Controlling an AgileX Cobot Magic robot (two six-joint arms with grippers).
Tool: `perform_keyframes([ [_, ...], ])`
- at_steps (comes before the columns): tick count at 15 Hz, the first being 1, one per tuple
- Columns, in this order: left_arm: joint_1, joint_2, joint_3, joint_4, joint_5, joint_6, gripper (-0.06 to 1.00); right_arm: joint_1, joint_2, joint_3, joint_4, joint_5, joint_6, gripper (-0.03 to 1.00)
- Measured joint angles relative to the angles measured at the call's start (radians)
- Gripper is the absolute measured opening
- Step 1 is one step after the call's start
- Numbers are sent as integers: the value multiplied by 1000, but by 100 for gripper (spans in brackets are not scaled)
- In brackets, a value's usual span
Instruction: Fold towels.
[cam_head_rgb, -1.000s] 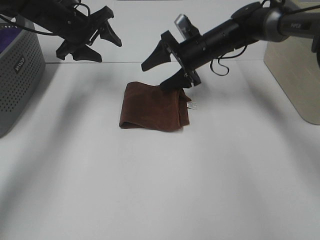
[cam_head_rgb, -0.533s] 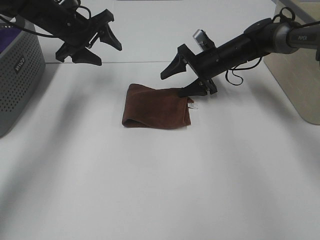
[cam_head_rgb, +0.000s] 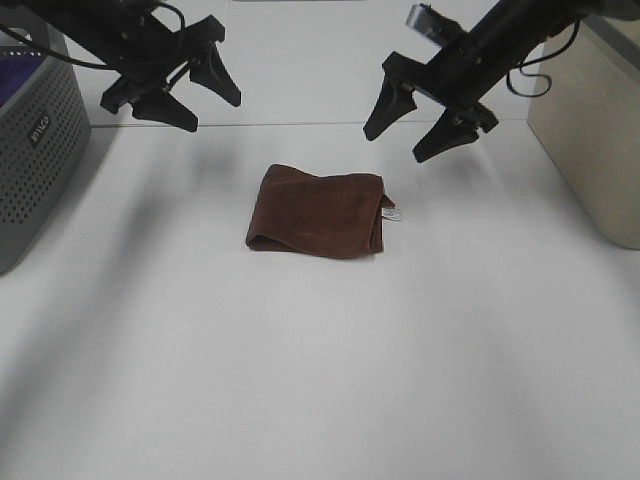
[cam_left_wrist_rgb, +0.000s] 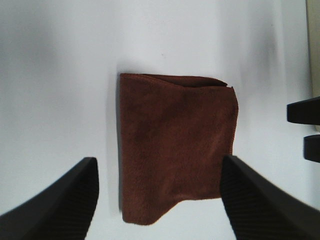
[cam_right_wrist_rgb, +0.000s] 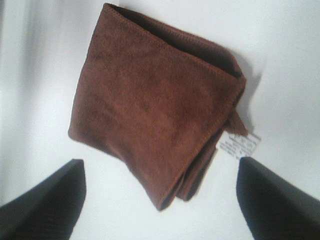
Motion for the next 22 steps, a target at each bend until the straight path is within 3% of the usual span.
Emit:
perform_keyframes([
  [3,0,-112,-29,96,93,4,66,0,-136,0,-111,32,92,78],
  [6,-1,-254,-33,351,212,-42,66,0,-338,80,-208,32,133,78],
  [7,-1,-326,-15,499,225,-96,66,0,-400,129,-237,33,143,78],
  [9,-1,-426,54,571,227,-132,66,0,-499,233,-272,34,149,78],
  [16,-1,-999,681,599,233,-140,66,0,-967,874,-388,36,151,78],
  [20,-1,-1309,1037,600,234,-130,66,0,-1274,1239,-418,-55,151,78],
  [22,-1,-1450,1159,604,235,-70,66,0,-1428,1367,-429,-94,151,78],
])
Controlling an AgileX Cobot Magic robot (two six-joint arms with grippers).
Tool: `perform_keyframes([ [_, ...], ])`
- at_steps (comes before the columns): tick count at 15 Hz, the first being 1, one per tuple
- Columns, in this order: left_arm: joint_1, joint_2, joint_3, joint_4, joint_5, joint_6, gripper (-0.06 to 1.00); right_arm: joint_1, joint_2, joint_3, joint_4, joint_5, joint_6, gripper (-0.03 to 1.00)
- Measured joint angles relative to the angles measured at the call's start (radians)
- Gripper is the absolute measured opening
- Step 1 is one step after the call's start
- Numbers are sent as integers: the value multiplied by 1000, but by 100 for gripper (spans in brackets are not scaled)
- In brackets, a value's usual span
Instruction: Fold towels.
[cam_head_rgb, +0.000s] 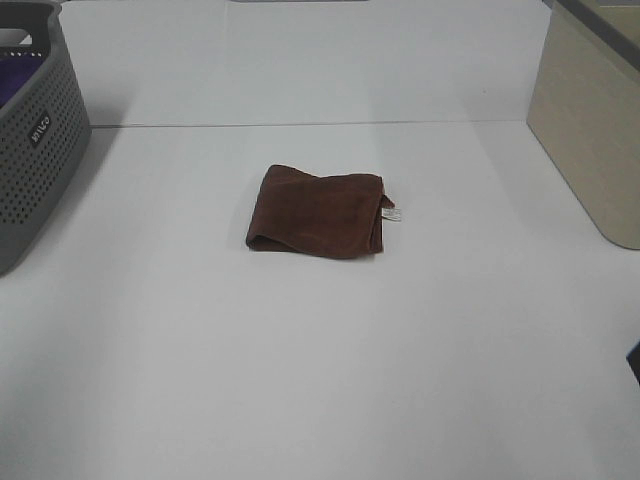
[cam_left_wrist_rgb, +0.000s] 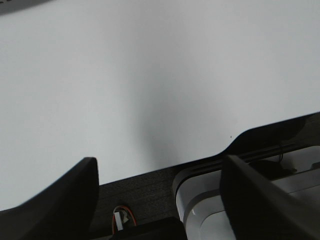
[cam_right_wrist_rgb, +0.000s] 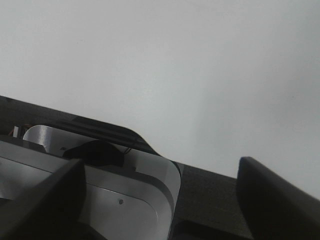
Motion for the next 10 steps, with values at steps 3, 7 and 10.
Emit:
perform_keyframes([
  [3,0,-214,137,0,1,56,66,0,-203,110,-4,-2,0,78],
  [7,0,-486,259,-20,2,101,66,0,-483,156,-47,8,-64,78],
  [10,0,-574,266,-84,-14,132,66,0,-542,156,-47,8,-64,78],
])
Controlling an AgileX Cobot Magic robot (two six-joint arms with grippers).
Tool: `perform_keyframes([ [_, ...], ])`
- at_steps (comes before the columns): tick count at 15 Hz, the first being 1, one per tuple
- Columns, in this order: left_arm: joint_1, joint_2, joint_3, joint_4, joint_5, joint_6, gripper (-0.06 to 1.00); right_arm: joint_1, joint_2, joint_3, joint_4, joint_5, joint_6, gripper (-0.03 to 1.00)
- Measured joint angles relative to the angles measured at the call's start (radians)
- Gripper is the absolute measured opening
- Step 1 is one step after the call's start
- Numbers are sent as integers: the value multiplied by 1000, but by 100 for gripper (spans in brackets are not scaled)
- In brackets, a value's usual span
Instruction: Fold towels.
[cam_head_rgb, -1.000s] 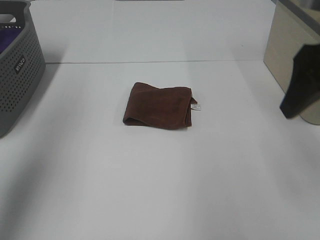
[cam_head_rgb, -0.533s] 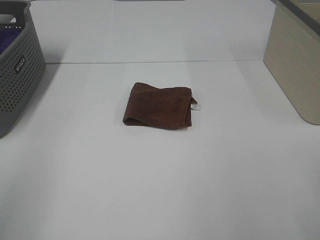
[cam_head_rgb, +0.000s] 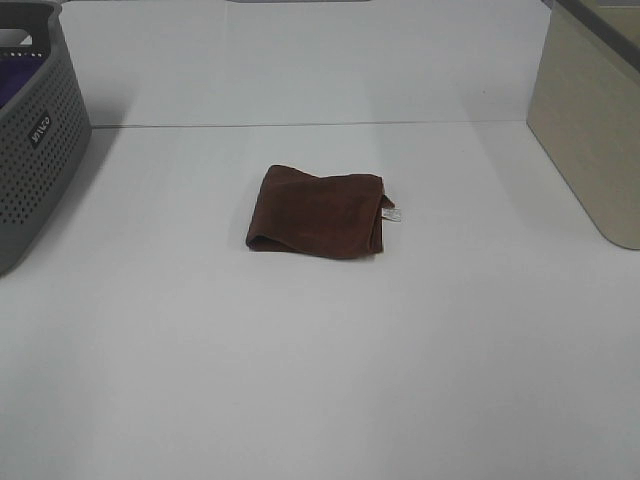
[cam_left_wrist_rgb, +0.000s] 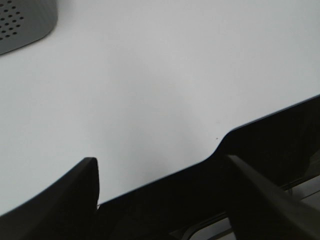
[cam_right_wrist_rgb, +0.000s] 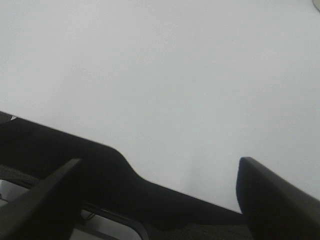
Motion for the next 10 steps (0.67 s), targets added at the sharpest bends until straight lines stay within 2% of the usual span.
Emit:
perform_keyframes([
  [2,0,-13,9,-56,-48,10,66,0,-4,10,12,-9,1,78],
  [5,0,-13,40,-80,-124,47,66,0,-3,14,12,-15,2,78],
  [10,0,-13,42,-81,-140,68,66,0,-3,15,11,-16,3,78],
])
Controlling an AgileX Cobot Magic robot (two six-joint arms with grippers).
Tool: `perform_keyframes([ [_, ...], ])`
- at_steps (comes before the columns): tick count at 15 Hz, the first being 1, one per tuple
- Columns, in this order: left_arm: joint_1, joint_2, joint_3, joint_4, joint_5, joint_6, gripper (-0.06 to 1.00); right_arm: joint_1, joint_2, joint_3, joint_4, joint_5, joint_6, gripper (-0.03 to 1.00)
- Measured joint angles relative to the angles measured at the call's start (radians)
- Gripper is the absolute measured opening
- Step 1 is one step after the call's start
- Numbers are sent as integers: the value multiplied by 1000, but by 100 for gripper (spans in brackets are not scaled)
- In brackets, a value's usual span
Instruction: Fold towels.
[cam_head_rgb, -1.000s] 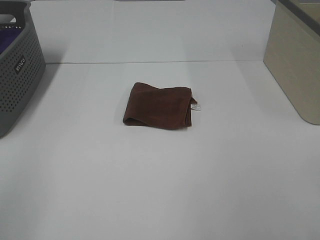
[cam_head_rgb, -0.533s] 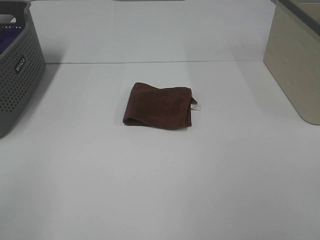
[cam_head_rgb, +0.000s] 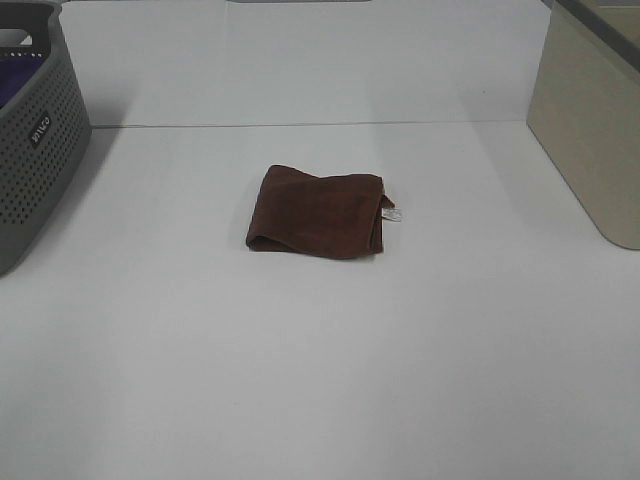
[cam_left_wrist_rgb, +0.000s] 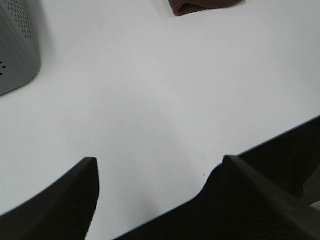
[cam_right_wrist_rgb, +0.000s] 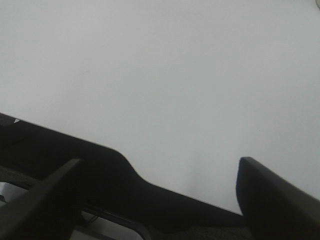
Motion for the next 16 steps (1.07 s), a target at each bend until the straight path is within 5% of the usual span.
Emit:
perform_keyframes([
  [12,4,0,0,0,0,8,66,-31,-23,0,4,-1,0,78],
  [16,149,-55,0,0,-1,10,66,-108,-216,0,8,-3,0,78],
])
